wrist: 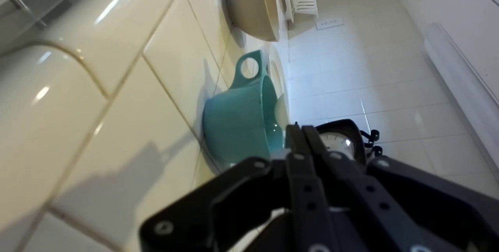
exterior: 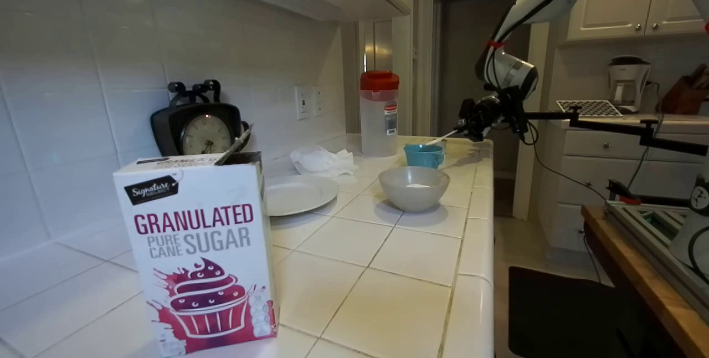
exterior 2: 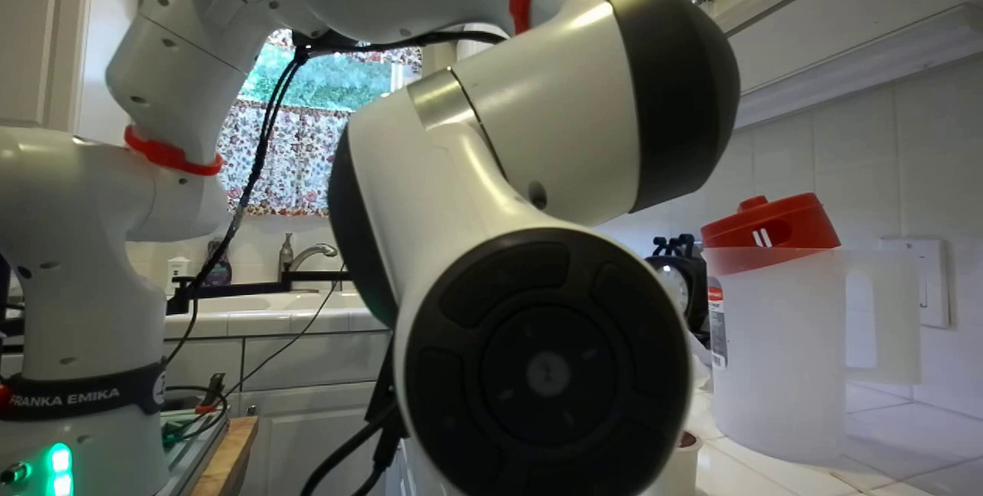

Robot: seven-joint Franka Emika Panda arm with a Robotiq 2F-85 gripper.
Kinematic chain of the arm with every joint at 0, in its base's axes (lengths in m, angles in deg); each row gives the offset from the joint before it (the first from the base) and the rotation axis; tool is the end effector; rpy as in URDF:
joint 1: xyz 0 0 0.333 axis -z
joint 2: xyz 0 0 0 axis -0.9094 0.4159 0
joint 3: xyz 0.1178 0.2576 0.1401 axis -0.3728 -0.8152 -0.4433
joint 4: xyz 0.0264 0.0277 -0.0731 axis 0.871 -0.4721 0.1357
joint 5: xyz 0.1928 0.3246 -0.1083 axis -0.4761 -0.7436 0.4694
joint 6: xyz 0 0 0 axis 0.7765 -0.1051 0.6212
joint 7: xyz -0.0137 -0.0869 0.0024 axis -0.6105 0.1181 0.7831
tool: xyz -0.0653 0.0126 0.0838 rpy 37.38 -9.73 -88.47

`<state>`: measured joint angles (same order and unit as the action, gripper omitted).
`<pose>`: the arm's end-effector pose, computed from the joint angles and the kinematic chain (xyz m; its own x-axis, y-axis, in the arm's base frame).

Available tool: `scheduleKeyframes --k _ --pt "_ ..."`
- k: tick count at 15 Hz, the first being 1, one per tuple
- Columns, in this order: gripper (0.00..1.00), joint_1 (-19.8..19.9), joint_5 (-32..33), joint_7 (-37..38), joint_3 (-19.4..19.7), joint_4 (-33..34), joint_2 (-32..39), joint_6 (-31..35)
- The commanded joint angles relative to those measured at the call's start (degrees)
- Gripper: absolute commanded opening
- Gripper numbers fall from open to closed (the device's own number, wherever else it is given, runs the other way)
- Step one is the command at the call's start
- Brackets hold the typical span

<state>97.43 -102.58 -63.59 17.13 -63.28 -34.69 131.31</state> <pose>0.3614 -0.3555 0.2141 0.8422 -0.4912 -0.2222 -0.2978 -0.0803 -0.9513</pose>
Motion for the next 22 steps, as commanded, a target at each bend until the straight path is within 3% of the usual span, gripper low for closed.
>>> scheduleKeyframes --k 1,22 --pt "0.01 0.2 1.4 2.9 0.0 -0.5 -1.7 1.3" --pt "0.01 -3.1 11.3 12.5 -0.9 1.7 -9.4 10.0"
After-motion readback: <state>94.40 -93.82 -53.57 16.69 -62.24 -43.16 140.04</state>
